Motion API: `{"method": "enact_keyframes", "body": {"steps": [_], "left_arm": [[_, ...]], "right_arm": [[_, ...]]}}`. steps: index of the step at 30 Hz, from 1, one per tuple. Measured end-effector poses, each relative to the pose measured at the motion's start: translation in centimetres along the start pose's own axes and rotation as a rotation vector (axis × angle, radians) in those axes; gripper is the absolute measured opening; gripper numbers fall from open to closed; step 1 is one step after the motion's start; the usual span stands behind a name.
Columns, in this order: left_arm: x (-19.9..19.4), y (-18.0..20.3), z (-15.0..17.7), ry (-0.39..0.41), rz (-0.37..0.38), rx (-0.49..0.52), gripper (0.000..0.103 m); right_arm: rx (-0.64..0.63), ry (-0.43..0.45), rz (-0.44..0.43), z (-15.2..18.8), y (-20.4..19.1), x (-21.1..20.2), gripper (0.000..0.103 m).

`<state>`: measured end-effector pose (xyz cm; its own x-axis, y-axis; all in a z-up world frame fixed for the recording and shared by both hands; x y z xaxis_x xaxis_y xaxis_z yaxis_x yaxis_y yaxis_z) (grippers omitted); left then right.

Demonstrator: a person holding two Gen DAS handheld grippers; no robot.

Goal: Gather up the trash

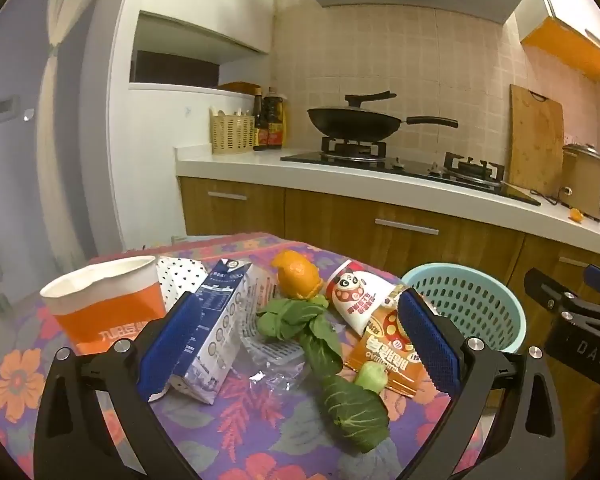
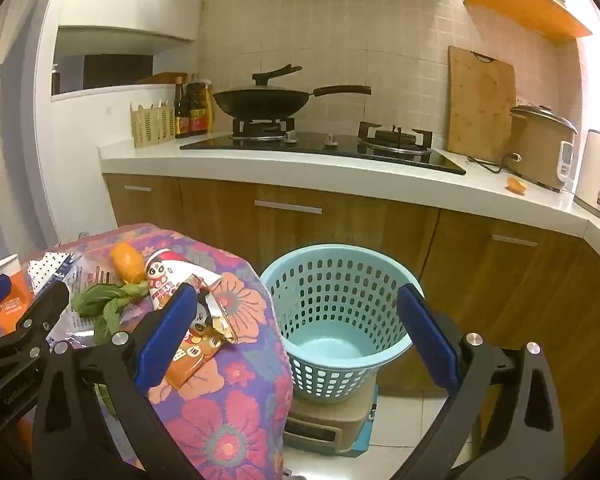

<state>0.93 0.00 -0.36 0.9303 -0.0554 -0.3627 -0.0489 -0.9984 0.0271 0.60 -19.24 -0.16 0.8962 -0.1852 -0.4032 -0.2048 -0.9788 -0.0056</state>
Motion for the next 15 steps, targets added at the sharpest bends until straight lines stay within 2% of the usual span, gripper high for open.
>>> {"method": "enact_keyframes", "body": {"steps": [1,5,6,15], "left_arm": [[-0.1,-0.1,0.0,0.008,0.008,-0.027,0.096],[-0.1,0.1,-0.1,0.010,-0.007,-0.019,0.096],[-0.1,-0.3,-0.1,0.004,0.010,-0.040,0.096],[-1.5,0.3,-0.3,0.022,-0.001,-0.020,0.096]], "right_arm": [[0.001,0.001,0.003,0.0,0.0,0.0,0.095],[0.010,-0.003,0.002,0.1,0.2,-0.3,0.095],[0.011,-0.001,0.003,-0.1,0.2,-0.2,0.095],[0.005,0.017,0.004,-0.2,0.2,-0.7,0.095]]}}
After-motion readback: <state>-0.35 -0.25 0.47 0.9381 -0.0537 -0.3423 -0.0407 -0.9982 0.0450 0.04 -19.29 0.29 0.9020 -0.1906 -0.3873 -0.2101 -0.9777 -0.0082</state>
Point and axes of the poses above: each gripper's, at about its wrist camera, not at the fingertips, and x roughly the way its jaws point, y to its right, z to its underside, the point moved 1 cm from there along x, roughly the way its jaws point, and after that the axes turned 3 degrees about z, right-handed, at the moved point
